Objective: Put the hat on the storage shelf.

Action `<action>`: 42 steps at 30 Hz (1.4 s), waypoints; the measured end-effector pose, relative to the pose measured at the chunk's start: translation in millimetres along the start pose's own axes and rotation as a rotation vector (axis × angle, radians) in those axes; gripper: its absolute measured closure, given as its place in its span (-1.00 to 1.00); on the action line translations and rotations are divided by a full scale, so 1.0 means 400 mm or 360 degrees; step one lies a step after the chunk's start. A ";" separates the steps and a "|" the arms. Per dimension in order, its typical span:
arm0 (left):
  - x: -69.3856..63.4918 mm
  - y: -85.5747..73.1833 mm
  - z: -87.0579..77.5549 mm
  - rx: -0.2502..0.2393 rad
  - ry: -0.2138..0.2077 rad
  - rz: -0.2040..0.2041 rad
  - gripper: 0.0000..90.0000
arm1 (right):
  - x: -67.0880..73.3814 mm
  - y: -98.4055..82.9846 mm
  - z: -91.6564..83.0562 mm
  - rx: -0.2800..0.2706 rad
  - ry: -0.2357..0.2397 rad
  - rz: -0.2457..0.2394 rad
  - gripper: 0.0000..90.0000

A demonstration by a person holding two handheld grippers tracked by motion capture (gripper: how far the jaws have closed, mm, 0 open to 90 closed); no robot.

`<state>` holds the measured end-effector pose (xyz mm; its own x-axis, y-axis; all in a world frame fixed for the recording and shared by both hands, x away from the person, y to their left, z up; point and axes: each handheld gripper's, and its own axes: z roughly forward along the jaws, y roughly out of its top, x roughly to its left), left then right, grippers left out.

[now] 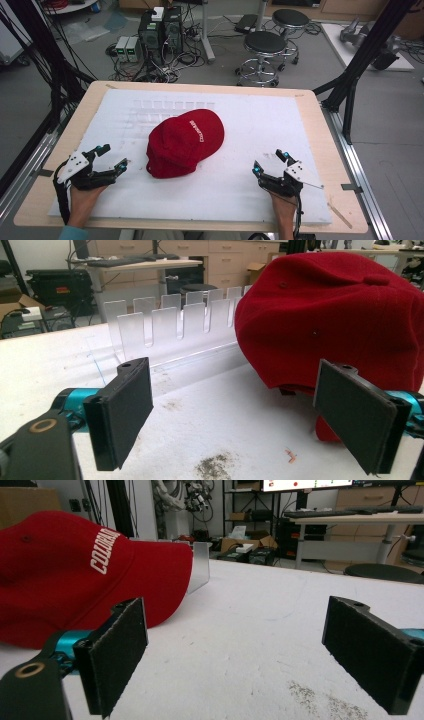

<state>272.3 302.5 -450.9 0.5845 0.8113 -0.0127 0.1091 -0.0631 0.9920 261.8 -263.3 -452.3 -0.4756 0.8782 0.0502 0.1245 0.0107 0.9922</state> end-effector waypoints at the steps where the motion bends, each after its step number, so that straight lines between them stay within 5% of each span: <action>1: 0.000 0.000 0.000 0.0005 -0.0004 0.0003 -0.64 | 0.000 0.000 0.001 0.0001 0.0001 0.0000 -0.78; 26: 0.008 0.012 0.007 0.0064 -0.0028 -0.0080 -0.65 | -0.007 0.001 0.000 0.0001 0.0002 0.0049 -0.78; 42: -0.059 0.141 0.066 0.0177 -0.0230 -0.0001 -0.66 | -0.010 0.001 0.002 0.0004 0.0010 0.0063 -0.78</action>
<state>285.9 264.2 -398.1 0.6929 0.7200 -0.0389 0.1930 -0.1332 0.9721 264.3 -266.6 -452.2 -0.4759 0.8749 0.0901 0.1458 -0.0226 0.9891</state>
